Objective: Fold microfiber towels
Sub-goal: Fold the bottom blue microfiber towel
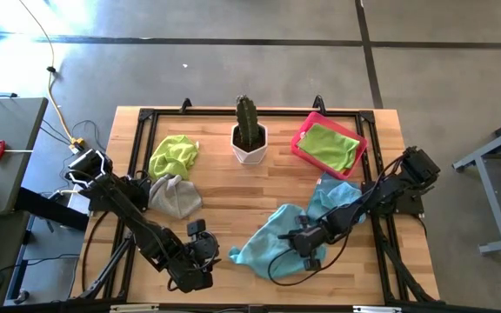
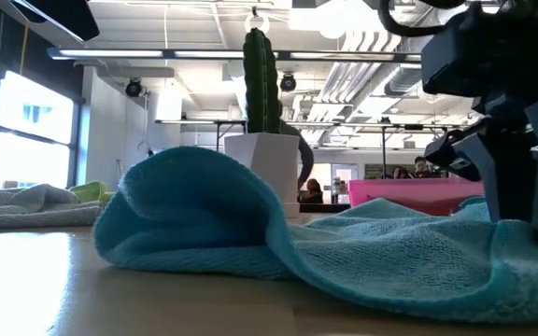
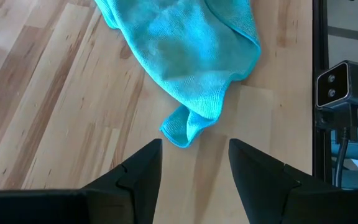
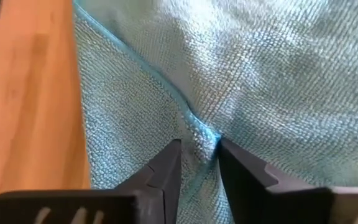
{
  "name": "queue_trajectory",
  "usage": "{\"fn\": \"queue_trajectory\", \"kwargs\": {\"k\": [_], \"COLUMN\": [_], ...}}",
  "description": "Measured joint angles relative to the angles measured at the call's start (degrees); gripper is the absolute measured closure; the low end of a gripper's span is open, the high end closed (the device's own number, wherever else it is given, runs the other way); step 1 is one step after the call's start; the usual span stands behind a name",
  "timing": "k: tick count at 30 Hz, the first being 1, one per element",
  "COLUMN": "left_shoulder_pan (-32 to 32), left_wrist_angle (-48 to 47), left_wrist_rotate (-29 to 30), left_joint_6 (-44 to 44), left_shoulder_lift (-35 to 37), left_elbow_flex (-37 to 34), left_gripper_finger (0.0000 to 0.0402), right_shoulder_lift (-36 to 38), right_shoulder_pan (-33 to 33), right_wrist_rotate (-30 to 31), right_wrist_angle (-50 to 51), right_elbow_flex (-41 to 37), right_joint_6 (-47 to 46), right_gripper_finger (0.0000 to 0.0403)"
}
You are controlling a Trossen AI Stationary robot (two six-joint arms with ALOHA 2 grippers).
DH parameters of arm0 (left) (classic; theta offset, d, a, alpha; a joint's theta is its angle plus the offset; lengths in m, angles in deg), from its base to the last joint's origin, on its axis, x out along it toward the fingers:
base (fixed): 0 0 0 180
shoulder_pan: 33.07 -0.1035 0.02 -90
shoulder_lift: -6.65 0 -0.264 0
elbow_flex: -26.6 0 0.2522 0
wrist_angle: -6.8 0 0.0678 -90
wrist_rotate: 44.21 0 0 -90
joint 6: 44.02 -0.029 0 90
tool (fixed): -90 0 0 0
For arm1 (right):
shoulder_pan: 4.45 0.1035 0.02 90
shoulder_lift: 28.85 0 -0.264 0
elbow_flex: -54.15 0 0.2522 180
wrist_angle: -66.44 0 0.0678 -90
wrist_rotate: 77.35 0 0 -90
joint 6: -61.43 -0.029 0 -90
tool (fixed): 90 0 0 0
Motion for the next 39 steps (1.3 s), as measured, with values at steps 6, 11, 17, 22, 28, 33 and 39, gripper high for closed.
{"fn": "queue_trajectory", "kwargs": {"k": [6,11,17,22,28,33,39], "left_shoulder_pan": [0.0,0.0,0.0,0.0,0.0,0.0,0.0], "left_wrist_angle": [0.0,0.0,0.0,0.0,0.0,0.0,0.0], "left_wrist_rotate": [0.1,0.1,0.4,0.4,0.4,0.4,0.4], "left_joint_6": [0.0,0.0,0.0,0.0,0.0,0.0,0.0], "left_shoulder_lift": [0.0,0.0,0.0,0.0,0.0,0.0,0.0], "left_elbow_flex": [0.0,0.0,0.0,0.0,0.0,0.0,0.0], "left_gripper_finger": [0.0225,0.0225,0.0225,0.0225,0.0225,0.0225,0.0225], "right_shoulder_lift": [0.3,0.3,0.3,0.3,0.3,0.3,0.3], "right_shoulder_pan": [1.8,4.4,7.0,7.7,7.7,7.7,7.7], "right_wrist_rotate": [-0.1,-0.3,1.9,8.2,8.8,8.7,8.7], "right_wrist_angle": [-4.4,-7.6,-9.1,-8.9,-8.3,-7.6,-5.7], "right_elbow_flex": [0.0,0.0,0.0,0.0,0.0,0.0,0.0], "right_joint_6": [0.1,0.1,-0.3,-1.4,-1.4,-2.6,-2.9], "right_gripper_finger": [0.03,0.03,0.03,0.03,0.03,0.03,0.03]}}
